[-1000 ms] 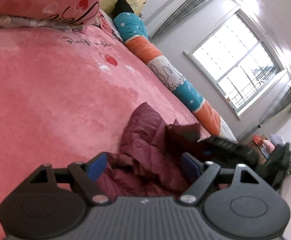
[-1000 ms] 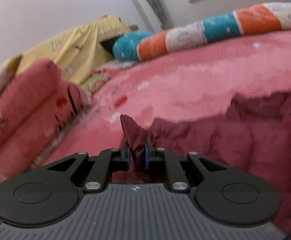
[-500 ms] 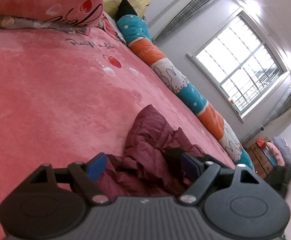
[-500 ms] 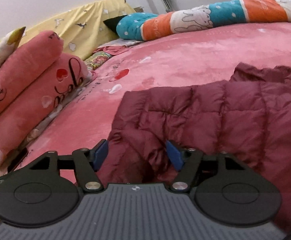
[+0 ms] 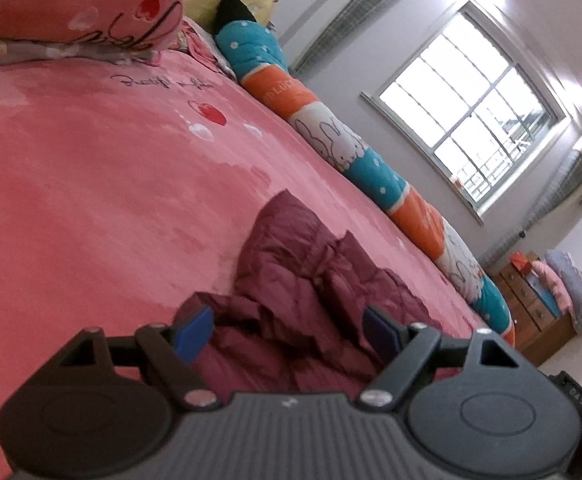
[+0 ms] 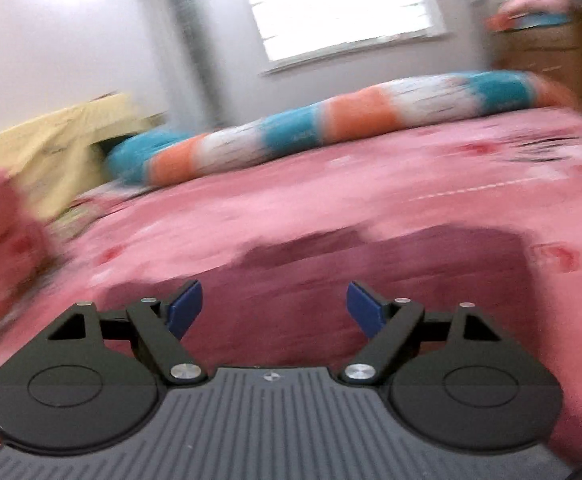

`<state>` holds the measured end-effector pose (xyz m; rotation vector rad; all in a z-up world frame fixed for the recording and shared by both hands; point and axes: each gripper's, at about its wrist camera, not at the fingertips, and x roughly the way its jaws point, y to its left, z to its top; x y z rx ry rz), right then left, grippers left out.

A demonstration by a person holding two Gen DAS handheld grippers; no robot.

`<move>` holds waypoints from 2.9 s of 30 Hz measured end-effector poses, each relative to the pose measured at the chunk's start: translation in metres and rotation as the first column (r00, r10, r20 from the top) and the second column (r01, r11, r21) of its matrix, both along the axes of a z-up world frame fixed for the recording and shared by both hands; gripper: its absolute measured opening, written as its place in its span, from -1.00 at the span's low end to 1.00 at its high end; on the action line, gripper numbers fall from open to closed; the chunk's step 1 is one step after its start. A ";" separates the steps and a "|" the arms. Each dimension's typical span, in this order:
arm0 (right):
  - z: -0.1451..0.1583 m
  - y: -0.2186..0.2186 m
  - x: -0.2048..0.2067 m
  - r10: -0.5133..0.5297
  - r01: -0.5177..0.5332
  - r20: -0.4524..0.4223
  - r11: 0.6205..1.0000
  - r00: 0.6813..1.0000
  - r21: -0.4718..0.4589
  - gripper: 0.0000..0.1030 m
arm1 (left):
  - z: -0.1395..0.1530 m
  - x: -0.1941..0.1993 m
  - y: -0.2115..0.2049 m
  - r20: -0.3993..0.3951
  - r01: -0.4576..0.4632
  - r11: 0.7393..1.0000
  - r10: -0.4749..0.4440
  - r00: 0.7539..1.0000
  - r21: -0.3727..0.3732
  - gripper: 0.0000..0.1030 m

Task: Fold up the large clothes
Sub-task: 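Lower the sleeve onto the jacket and open the right tool, then move both open tools back above the folded jacket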

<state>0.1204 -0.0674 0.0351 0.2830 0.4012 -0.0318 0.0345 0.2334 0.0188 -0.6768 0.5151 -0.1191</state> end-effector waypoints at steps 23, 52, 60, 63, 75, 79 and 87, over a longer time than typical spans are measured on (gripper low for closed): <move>-0.041 0.005 0.078 -0.182 0.139 -0.075 0.910 0.980 -0.390 0.96 | -0.006 0.002 -0.019 -0.033 0.042 0.999 -0.042 0.999 0.013 0.60; -0.070 0.029 0.106 -0.090 0.024 -0.145 0.913 0.985 -0.408 1.00 | -0.012 0.002 -0.027 -0.058 0.074 0.997 -0.072 0.996 0.035 0.60; -0.039 0.067 0.066 -0.012 0.028 0.041 0.917 0.999 -0.397 1.00 | -0.006 -0.004 -0.012 -0.044 -0.018 1.000 0.019 0.999 0.020 0.60; -0.033 0.095 0.079 0.090 -0.080 0.007 0.917 0.996 -0.391 1.00 | -0.005 -0.004 -0.009 -0.044 -0.046 0.998 0.047 0.998 0.031 0.60; -0.074 0.136 0.130 0.143 -0.205 -0.184 0.899 0.973 -0.388 1.00 | -0.007 -0.003 -0.003 -0.057 -0.056 0.998 0.057 0.997 0.012 0.60; -0.073 0.141 0.131 0.132 -0.198 -0.183 0.887 0.974 -0.416 1.00 | -0.007 -0.003 -0.004 -0.060 -0.045 0.999 0.046 0.997 0.030 0.60; -0.035 0.113 0.079 0.132 -0.174 -0.146 0.928 0.980 -0.330 1.00 | -0.003 -0.011 -0.010 -0.046 -0.002 0.994 0.007 0.999 0.113 0.60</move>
